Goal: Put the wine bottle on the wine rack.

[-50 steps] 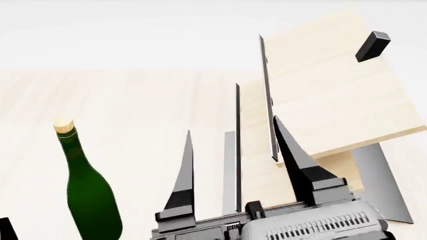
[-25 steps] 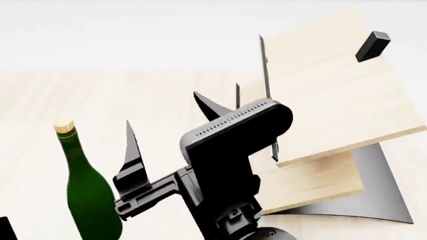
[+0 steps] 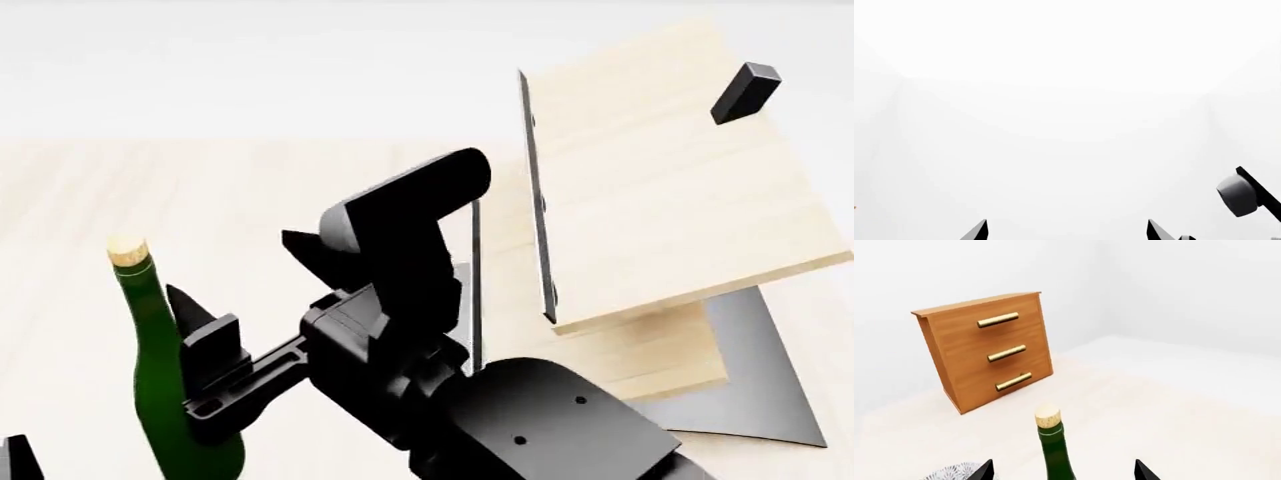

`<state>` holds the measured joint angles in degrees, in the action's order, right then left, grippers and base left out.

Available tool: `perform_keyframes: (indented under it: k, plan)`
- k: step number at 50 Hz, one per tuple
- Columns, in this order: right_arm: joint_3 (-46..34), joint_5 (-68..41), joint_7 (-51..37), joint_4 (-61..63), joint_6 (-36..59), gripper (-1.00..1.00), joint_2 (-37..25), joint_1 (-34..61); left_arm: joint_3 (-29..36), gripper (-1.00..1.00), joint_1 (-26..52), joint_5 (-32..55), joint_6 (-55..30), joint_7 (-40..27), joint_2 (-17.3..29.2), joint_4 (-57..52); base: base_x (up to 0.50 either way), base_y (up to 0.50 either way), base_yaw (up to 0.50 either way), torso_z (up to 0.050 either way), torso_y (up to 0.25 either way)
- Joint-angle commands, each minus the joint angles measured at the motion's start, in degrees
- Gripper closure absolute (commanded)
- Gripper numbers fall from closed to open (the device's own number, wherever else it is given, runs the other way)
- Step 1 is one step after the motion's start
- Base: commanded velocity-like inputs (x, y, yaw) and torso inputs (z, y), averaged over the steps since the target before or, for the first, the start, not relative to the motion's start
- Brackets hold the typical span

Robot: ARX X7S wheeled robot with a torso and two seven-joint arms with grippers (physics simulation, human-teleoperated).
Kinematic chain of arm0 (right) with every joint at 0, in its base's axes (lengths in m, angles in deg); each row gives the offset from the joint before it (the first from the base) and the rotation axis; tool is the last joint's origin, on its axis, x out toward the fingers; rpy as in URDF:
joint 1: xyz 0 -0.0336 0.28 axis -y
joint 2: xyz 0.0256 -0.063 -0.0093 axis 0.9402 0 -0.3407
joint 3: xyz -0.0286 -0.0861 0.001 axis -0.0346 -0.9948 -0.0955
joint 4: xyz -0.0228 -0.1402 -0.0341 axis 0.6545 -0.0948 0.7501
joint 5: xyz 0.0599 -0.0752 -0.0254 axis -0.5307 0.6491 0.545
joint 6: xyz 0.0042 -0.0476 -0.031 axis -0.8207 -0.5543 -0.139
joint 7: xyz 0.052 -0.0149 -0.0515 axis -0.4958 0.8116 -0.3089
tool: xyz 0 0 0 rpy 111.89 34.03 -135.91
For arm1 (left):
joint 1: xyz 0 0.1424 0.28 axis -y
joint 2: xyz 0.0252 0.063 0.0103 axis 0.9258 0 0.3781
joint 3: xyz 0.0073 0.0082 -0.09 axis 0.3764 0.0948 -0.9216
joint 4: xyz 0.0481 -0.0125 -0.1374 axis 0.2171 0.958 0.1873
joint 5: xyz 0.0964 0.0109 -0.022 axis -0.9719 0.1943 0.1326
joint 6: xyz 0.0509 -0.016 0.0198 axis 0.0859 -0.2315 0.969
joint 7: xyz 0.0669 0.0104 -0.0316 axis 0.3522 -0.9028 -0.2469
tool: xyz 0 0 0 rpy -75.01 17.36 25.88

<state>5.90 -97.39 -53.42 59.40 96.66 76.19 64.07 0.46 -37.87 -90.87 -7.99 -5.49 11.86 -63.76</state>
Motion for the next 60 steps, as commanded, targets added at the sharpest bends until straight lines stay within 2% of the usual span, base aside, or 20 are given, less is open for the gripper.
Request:
perform_keyframes:
  k: [1,24,39,60]
  plan:
    - [0.0,-3.7,1.9,-5.8,2.5,-1.00,1.9,4.2,0.3,-1.00,0.2,-0.1,0.2,-0.2,0.2,0.4,0.00,0.00,0.00,0.000,0.000]
    - [-7.3,1.3,7.3,-22.6,-6.4,-1.00,5.1,9.5,0.5,-1.00,0.2,0.0,-0.9,-0.9,0.7,-0.6,0.00,0.00,0.00,0.000,0.000]
    - [-11.1,1.4,8.3,-28.7,-11.4,-1.00,6.8,11.6,0.6,-1.00,0.4,0.2,-1.0,-1.2,1.0,-0.6,0.00,0.00,0.00,0.000,0.000]
    - [-27.4,-5.3,6.0,-45.6,-28.3,-1.00,7.8,17.7,1.5,-1.00,0.5,-0.3,-0.7,-1.5,1.2,-0.4,0.00,0.00,0.00,0.000,0.000]
